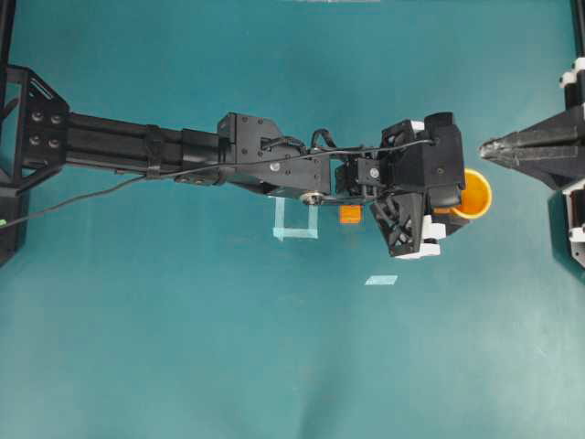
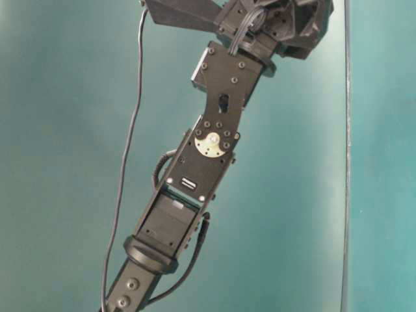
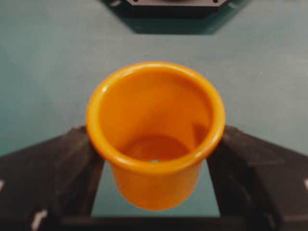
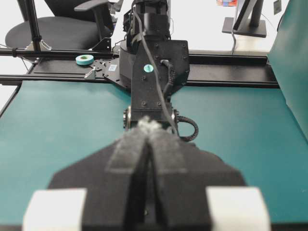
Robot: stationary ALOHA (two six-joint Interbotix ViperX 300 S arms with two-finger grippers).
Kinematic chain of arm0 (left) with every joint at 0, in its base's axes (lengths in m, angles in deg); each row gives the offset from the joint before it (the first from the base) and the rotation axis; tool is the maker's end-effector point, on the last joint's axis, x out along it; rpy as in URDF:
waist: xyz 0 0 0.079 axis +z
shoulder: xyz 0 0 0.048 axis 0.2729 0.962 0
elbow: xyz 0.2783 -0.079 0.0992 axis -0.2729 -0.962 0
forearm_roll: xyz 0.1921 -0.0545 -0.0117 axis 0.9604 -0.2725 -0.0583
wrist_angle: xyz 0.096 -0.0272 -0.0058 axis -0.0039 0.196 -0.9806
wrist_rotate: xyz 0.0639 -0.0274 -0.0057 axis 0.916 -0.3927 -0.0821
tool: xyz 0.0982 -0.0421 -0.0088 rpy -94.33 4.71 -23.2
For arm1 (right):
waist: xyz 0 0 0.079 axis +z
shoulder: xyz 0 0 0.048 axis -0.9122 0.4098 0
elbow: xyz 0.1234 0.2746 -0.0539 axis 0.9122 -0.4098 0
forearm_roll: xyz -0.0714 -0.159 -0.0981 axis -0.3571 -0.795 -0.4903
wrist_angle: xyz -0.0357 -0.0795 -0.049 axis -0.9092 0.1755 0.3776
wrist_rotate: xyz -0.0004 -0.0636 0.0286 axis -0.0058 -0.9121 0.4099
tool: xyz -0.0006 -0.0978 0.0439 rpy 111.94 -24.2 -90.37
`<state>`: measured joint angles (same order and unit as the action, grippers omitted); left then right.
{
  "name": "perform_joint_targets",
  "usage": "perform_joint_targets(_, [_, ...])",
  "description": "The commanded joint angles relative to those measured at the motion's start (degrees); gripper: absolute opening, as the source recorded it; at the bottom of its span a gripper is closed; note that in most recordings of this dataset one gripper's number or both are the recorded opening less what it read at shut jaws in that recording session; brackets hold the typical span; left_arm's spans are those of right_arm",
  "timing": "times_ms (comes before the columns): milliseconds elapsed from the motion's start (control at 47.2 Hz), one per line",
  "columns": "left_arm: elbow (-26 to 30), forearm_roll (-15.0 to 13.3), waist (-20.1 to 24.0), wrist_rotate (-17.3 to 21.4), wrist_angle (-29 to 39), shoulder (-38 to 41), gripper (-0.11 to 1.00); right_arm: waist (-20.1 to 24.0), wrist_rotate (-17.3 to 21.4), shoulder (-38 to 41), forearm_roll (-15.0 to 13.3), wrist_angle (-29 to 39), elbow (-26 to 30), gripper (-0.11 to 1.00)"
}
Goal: Move the cup to the right with left arm.
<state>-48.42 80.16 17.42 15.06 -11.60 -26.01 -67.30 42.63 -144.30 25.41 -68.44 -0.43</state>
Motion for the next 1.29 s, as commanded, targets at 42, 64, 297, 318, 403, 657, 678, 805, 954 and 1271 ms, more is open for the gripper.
perform_joint_targets(42, [1.6, 0.2, 0.0, 0.1, -0.3, -1.4, 0.62, -0.1, 0.0, 0.1, -0.1, -0.3, 1.9, -0.01])
perform_joint_targets(64, [1.6, 0.2, 0.0, 0.1, -0.4, -1.4, 0.62, -0.1, -0.1, 0.1, -0.1, -0.3, 1.8, -0.01])
perform_joint_targets(297, [1.3, 0.2, -0.1, 0.1, -1.8, -1.4, 0.62, -0.1, -0.1, 0.2, -0.1, -0.2, 1.8, -0.01])
perform_joint_targets(318, [1.3, 0.2, -0.1, 0.1, -1.9, -1.4, 0.62, 0.0, -0.1, 0.1, -0.1, -0.2, 1.9, -0.01])
perform_joint_targets(403, [1.2, 0.2, -0.1, 0.1, -2.4, -1.3, 0.62, -0.1, -0.1, 0.1, -0.1, 0.0, 1.8, -0.01])
perform_joint_targets(657, [1.2, 0.2, -0.1, 0.1, -2.5, -1.2, 0.62, -0.1, -0.1, 0.1, -0.1, 0.2, 1.9, -0.01])
perform_joint_targets(678, [1.2, 0.2, -0.1, 0.1, -2.5, -1.2, 0.62, -0.1, -0.1, 0.2, -0.1, 0.2, 1.8, -0.01])
perform_joint_targets(805, [1.1, 0.2, -0.1, 0.1, -2.7, -1.2, 0.62, -0.1, -0.1, 0.1, -0.1, 0.2, 1.8, -0.01])
perform_joint_targets(954, [1.2, 0.2, -0.1, 0.1, -2.6, -1.0, 0.62, -0.1, -0.2, 0.1, -0.1, 0.2, 1.9, -0.01])
perform_joint_targets(1271, [1.6, 0.2, -0.2, 0.1, -3.4, -0.3, 0.62, -0.1, -0.1, 0.1, -0.1, 0.2, 1.9, -0.01])
